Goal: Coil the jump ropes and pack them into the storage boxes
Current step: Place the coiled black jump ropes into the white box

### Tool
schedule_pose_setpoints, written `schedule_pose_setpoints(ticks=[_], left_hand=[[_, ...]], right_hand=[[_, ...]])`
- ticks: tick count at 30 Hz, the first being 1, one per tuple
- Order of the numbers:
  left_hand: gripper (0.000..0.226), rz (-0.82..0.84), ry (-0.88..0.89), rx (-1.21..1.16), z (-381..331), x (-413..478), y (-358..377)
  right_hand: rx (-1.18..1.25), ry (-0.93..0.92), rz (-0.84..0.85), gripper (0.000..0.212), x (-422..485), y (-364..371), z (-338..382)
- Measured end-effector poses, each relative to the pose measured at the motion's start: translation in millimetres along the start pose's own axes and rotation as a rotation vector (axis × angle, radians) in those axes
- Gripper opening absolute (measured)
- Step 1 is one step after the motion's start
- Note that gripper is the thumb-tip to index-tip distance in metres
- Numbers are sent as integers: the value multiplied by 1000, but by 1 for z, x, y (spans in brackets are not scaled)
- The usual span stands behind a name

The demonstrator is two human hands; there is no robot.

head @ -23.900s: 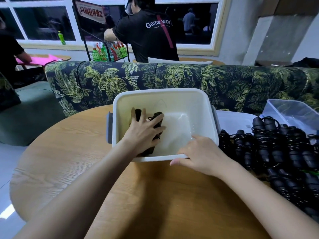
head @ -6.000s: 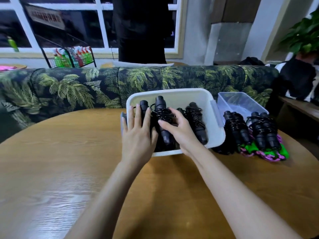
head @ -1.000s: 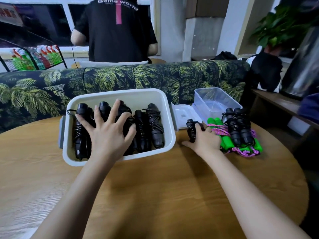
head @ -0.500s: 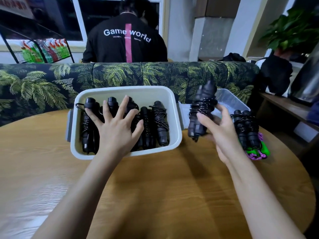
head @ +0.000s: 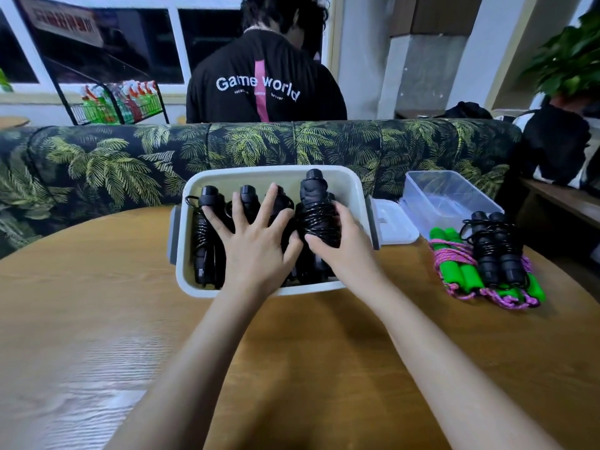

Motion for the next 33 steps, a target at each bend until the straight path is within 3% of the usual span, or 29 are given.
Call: schedule_pose_setpoints(ticks=[15,19,21,24,28,33], left_hand=[[51,-5,-11,-30,-7,0,0],[53,-11,-25,-26,-4,1,2],[53,-6,-26,-28,-4,1,3],[54,-1,-18,-26,-5,0,3],[57,-2,-18,-21,-6,2,3],[57,-48,10,-18,-24,1,-7]], right_hand=[[-542,38,60,80,5,-1,16],[-580,23,136,86,1,-6,15],[-585,-82,57,81,-8,-15,14],[-751,-402,-162,53,-28,-32,8],[-963,-529,11,51,-36,-29,-38],[-975,-647,-45,37,-40,-22,-51]])
Point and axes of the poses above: each hand's wrist, its own x-axis towards the middle knuckle, its own y-axis out of the palm, z = x × y, the point moved 5 cm from there along x, towards the middle knuckle, and after that the axes turned 14 degrees about z, right-handed, at the moved point
